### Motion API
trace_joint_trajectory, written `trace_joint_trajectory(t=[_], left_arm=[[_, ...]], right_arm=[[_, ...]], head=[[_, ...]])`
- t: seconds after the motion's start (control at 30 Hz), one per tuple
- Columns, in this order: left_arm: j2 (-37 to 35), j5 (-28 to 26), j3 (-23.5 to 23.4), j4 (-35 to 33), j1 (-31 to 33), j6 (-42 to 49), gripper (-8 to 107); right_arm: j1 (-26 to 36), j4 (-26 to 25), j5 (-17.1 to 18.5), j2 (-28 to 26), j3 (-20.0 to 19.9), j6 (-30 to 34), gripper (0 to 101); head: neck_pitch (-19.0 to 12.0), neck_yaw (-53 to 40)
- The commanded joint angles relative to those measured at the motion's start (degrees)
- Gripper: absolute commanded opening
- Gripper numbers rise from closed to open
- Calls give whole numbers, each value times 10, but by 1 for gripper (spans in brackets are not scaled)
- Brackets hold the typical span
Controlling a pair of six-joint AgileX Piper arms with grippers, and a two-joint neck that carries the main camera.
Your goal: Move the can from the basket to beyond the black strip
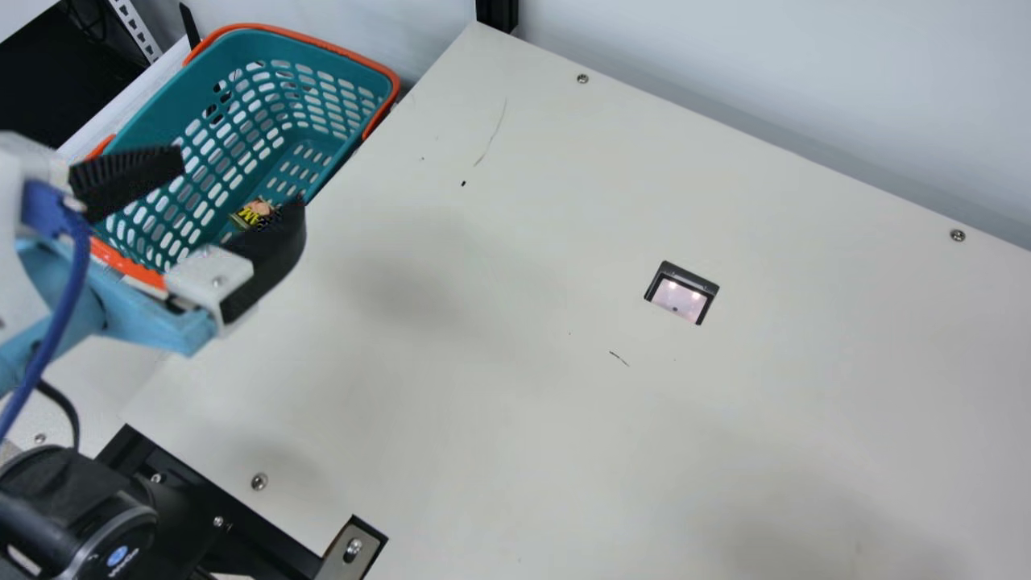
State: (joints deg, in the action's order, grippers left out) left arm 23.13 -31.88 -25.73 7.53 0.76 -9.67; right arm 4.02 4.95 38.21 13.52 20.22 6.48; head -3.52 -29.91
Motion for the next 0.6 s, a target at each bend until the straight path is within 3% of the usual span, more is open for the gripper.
trace_joint_trajectory(t=[0.0,0.33,0.57], left_arm=[[55,14,-22,4,-9,-8,90],[253,72,-114,-3,-94,-9,90],[383,81,-174,-26,-170,3,90]], right_arm=[[0,0,0,0,0,0,101],[0,0,0,0,0,0,101],[0,0,0,0,0,0,101]], head=[[-16,-6],[-16,-6],[-16,-6]])
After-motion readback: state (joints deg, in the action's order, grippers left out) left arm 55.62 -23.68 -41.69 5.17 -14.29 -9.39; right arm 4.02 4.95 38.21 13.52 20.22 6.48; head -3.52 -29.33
